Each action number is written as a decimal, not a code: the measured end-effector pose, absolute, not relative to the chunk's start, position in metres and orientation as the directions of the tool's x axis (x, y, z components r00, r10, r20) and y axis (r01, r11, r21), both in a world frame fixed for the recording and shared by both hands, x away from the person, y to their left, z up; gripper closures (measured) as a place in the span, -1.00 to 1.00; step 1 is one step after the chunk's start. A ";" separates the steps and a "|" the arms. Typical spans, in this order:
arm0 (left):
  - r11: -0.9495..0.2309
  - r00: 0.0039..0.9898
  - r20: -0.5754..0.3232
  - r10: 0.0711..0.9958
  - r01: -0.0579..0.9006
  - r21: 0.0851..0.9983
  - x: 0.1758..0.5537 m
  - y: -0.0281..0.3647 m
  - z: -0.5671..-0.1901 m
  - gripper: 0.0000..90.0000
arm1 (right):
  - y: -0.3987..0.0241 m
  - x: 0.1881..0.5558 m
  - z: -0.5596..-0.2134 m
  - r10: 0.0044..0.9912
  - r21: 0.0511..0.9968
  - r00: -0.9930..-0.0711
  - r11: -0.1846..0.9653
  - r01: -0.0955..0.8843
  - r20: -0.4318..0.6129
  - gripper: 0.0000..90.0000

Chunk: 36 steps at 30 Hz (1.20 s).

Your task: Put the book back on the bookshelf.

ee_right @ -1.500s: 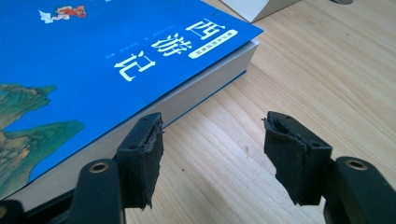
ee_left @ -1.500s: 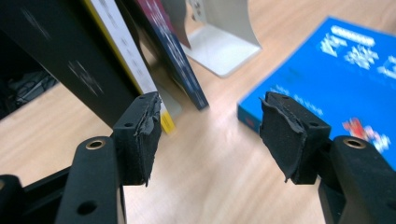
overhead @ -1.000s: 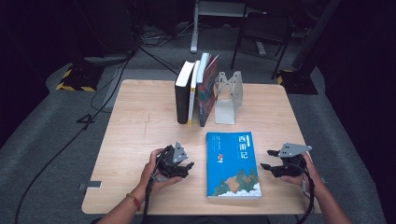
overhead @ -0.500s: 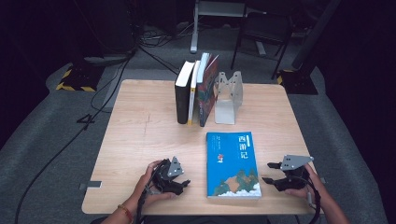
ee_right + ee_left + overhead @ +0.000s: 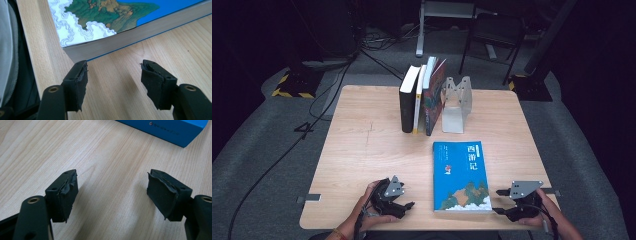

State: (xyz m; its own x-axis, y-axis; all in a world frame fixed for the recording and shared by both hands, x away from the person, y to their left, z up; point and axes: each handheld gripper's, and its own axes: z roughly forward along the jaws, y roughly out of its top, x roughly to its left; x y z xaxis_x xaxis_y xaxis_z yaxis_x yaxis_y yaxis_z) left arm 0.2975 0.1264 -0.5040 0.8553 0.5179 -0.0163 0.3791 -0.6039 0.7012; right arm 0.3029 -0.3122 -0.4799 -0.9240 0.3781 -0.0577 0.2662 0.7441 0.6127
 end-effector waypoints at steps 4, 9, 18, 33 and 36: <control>-0.614 0.870 -0.017 0.493 0.362 0.701 0.296 0.123 -0.504 -0.46 | -0.307 0.303 -0.481 0.366 0.620 -0.929 0.741 0.257 -0.053 -0.14; -0.619 0.874 -0.018 0.485 0.358 0.699 0.296 0.123 -0.504 -0.48 | -0.307 0.304 -0.483 0.367 0.632 -0.929 0.732 0.256 -0.048 -0.14; -0.621 0.879 -0.020 0.476 0.352 0.700 0.298 0.122 -0.504 -0.49 | -0.310 0.307 -0.479 0.382 0.664 -0.923 0.700 0.262 -0.039 -0.14; -0.647 0.883 -0.026 0.469 0.364 0.670 0.297 0.110 -0.498 -0.54 | -0.307 0.309 -0.476 0.377 0.713 -0.926 0.654 0.250 -0.021 -0.16; -0.629 0.888 -0.046 0.457 0.359 0.689 0.296 0.106 -0.493 -0.54 | -0.308 0.311 -0.473 0.388 0.740 -0.921 0.625 0.249 -0.018 -0.18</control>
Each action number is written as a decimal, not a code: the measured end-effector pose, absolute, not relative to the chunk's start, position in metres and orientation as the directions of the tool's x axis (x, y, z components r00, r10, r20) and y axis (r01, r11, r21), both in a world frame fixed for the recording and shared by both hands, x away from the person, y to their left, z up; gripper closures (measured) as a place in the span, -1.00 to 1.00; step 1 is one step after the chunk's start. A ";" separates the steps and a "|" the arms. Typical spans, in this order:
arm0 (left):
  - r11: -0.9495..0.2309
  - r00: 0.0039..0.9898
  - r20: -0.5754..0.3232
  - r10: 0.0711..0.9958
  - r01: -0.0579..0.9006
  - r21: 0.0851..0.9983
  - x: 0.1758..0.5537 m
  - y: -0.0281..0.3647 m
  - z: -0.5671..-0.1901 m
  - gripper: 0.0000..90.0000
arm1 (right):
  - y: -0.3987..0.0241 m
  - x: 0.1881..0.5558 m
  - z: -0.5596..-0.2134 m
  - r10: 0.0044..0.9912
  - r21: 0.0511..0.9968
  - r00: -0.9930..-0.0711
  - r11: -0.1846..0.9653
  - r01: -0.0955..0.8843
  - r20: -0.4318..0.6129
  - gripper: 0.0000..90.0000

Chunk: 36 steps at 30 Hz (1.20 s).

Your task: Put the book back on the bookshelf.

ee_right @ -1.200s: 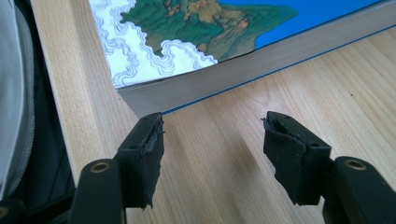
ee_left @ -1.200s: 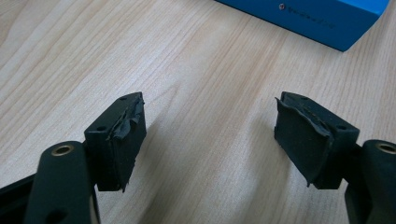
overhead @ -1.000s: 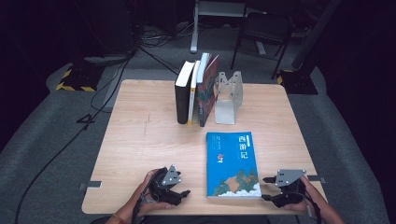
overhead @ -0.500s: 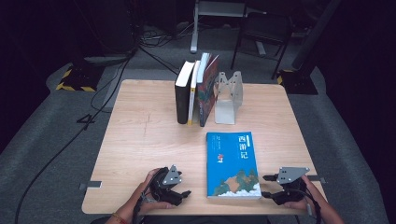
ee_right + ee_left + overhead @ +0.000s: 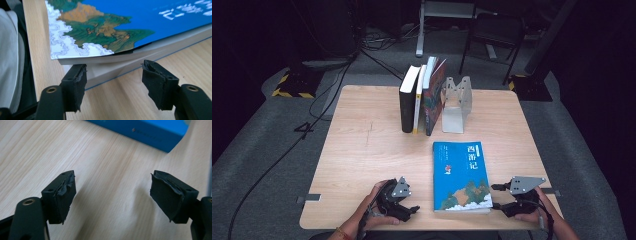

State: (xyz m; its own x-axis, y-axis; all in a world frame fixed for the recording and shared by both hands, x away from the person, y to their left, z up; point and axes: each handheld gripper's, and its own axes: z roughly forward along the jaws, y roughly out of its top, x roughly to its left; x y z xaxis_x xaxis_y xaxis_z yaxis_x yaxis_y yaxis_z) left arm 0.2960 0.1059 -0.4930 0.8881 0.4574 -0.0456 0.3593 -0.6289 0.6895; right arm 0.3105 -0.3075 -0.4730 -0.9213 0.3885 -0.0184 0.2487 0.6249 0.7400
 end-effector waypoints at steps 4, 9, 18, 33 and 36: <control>-0.610 0.900 -0.050 0.432 0.333 0.719 0.293 0.094 -0.485 -0.52 | -0.306 0.311 -0.469 0.396 0.760 -0.918 0.605 0.236 -0.029 -0.19; -0.612 0.917 -0.048 0.395 0.301 0.732 0.287 0.073 -0.479 -0.50 | -0.304 0.313 -0.463 0.404 0.784 -0.914 0.579 0.224 -0.037 -0.20; -0.662 0.928 0.004 0.372 0.262 0.702 0.283 0.014 -0.472 -0.46 | -0.299 0.315 -0.454 0.409 0.809 -0.912 0.548 0.211 -0.039 -0.21; -0.633 0.913 0.020 0.406 0.265 0.727 0.291 -0.040 -0.473 -0.48 | -0.288 0.322 -0.445 0.410 0.828 -0.910 0.529 0.185 -0.059 -0.17; -0.611 0.907 0.000 0.420 0.283 0.739 0.294 -0.044 -0.474 -0.49 | -0.286 0.323 -0.444 0.410 0.831 -0.910 0.526 0.181 -0.061 -0.17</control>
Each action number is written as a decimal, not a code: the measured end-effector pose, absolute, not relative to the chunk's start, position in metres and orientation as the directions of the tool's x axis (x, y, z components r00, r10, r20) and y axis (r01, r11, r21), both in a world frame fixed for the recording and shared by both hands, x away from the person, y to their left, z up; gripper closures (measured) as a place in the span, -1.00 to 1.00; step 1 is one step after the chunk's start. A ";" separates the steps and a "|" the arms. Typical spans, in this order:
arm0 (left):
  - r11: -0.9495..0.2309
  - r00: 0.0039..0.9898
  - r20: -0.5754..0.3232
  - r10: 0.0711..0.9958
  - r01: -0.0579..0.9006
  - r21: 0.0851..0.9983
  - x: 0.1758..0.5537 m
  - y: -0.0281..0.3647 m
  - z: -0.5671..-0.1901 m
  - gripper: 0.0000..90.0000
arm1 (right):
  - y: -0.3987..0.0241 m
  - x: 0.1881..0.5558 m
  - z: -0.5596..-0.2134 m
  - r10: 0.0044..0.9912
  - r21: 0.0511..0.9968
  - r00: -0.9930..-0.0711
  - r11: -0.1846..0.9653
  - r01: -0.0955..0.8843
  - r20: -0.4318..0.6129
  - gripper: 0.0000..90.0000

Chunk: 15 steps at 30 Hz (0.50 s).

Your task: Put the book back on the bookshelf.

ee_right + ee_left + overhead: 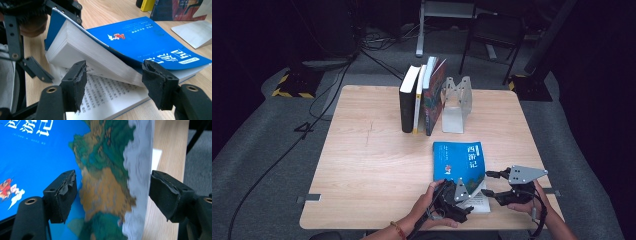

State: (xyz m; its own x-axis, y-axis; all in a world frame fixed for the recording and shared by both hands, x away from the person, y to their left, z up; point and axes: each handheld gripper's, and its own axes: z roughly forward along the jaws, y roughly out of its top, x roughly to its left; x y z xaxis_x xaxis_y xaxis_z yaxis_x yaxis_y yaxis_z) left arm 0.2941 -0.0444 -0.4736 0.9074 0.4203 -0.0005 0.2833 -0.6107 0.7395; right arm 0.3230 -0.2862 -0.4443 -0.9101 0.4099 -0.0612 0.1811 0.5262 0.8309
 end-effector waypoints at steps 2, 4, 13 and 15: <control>-0.599 0.899 -0.012 0.438 0.302 0.742 0.296 -0.046 -0.473 -0.46 | -0.285 0.324 -0.444 0.412 0.833 -0.909 0.524 0.180 -0.063 -0.17; -0.584 0.885 -0.010 0.466 0.317 0.747 0.297 -0.048 -0.473 -0.33 | -0.284 0.325 -0.444 0.413 0.834 -0.908 0.522 0.178 -0.064 -0.18; -0.588 0.899 0.023 0.438 0.267 0.763 0.294 -0.044 -0.468 0.33 | -0.282 0.326 -0.443 0.439 0.840 -0.896 0.508 0.189 -0.064 -0.18; -0.598 0.897 0.056 0.438 0.244 0.764 0.292 -0.043 -0.465 0.51 | -0.282 0.326 -0.442 0.449 0.843 -0.891 0.504 0.189 -0.069 -0.16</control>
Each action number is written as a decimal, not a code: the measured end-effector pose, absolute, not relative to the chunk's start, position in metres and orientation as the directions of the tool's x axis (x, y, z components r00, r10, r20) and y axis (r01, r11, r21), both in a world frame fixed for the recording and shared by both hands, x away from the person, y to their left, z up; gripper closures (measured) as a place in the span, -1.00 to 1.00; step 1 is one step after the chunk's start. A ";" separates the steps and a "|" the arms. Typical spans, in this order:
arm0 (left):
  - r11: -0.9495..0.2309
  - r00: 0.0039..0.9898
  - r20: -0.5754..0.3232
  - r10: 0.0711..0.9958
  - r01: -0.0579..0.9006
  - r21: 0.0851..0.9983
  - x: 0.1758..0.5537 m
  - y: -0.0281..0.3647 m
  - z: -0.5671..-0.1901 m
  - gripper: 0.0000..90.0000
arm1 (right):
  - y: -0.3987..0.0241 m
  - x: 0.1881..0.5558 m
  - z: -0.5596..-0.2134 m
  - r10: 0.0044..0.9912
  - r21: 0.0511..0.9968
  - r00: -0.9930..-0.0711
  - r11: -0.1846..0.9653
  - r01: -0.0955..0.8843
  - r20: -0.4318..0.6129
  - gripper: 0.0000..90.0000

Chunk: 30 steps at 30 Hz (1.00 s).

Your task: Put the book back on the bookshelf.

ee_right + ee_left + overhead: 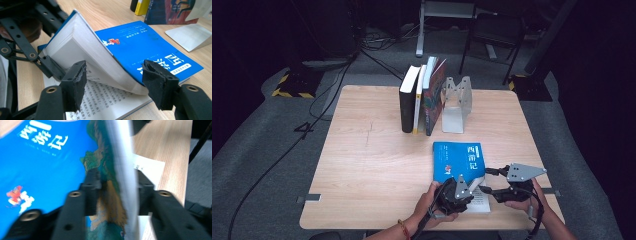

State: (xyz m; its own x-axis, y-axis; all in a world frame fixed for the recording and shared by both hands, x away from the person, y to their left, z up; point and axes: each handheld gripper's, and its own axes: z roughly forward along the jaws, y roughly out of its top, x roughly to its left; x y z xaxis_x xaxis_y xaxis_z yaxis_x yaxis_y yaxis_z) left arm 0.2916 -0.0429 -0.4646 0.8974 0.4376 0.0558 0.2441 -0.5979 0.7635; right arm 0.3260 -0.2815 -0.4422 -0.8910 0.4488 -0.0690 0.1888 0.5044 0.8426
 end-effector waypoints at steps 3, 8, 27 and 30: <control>-0.594 0.899 0.068 0.434 0.228 0.771 0.292 -0.040 -0.462 0.66 | -0.282 0.326 -0.441 0.459 0.847 -0.886 0.497 0.189 -0.072 -0.15; -0.597 0.916 0.048 0.398 0.219 0.772 0.297 -0.028 -0.455 0.70 | -0.283 0.330 -0.442 0.465 0.845 -0.882 0.500 0.193 -0.073 -0.15; -0.639 0.932 0.058 0.357 0.198 0.743 0.308 0.061 -0.447 0.74 | -0.231 0.351 -0.458 0.336 0.782 -0.930 0.615 0.096 -0.151 -0.02; -0.632 0.926 0.058 0.372 0.208 0.746 0.308 0.075 -0.445 0.73 | -0.230 0.356 -0.460 0.342 0.795 -0.932 0.595 0.118 -0.117 0.02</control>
State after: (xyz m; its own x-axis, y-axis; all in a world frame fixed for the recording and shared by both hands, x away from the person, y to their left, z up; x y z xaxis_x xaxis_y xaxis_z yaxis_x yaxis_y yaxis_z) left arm 0.3084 0.0753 -0.4455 0.9263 0.3724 0.0577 0.2078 -0.6324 0.7462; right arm 0.3564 -0.2299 -0.4603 -0.9324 0.3418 -0.1170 0.1182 0.5947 0.7952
